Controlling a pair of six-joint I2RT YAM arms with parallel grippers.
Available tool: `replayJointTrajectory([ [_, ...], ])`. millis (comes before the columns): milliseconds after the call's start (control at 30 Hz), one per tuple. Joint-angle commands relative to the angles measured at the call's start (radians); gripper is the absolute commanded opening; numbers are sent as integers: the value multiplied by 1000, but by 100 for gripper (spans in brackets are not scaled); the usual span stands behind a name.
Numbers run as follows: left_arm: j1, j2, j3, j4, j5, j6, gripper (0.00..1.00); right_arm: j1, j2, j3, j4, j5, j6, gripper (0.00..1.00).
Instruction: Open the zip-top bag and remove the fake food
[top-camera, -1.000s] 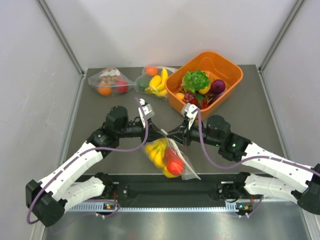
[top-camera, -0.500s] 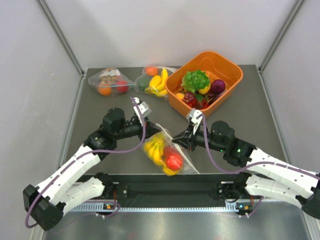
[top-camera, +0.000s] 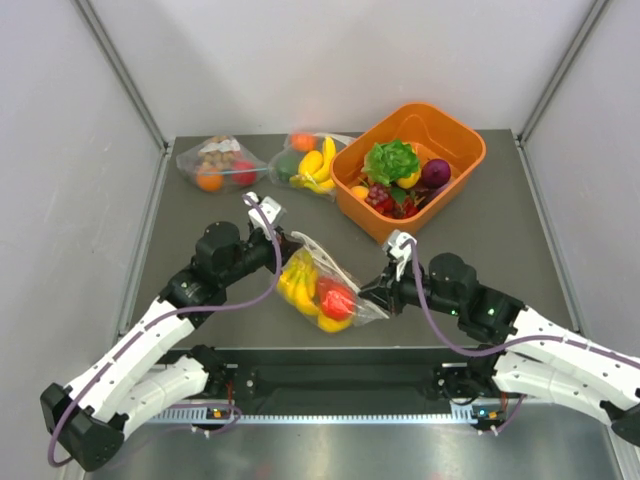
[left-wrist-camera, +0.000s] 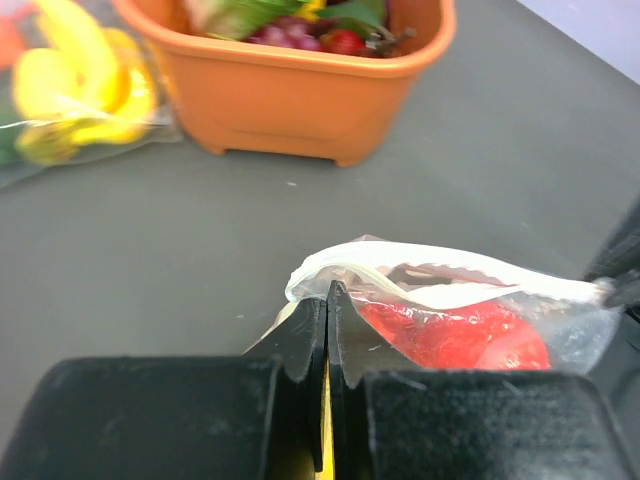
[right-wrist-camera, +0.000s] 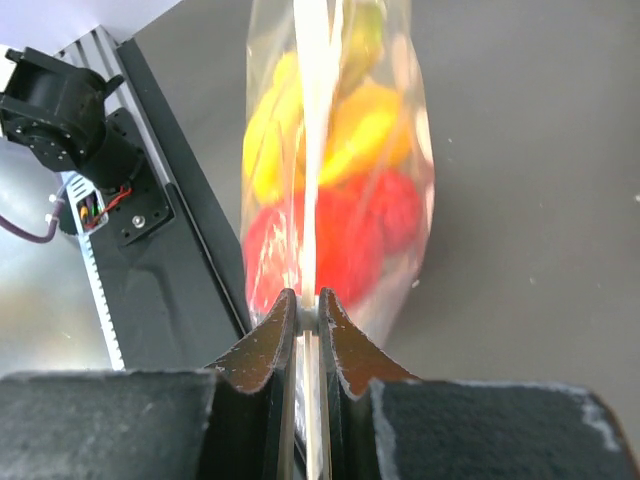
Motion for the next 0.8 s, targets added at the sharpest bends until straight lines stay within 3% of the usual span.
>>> replayJointTrajectory([
  [0,17,-43,-11,59,-157,-2,0,16,-61,-8,-88,29,18,0],
  [600,49,-76,-25,53,-317,-33,0,18,-155,-12,-246,117,44,0],
  [667,49,-79,-30,65,-268,-22,0,18,-152,6,-260,117,38,6],
  [700,49,-79,-30,71,-179,-18,0,18,-150,36,-267,123,26,13],
  [733,49,-79,-30,77,-139,-11,0,18,-150,55,-275,127,18,29],
  [767,49,-79,-33,93,-102,-5,0,16,-146,76,-281,132,10,36],
])
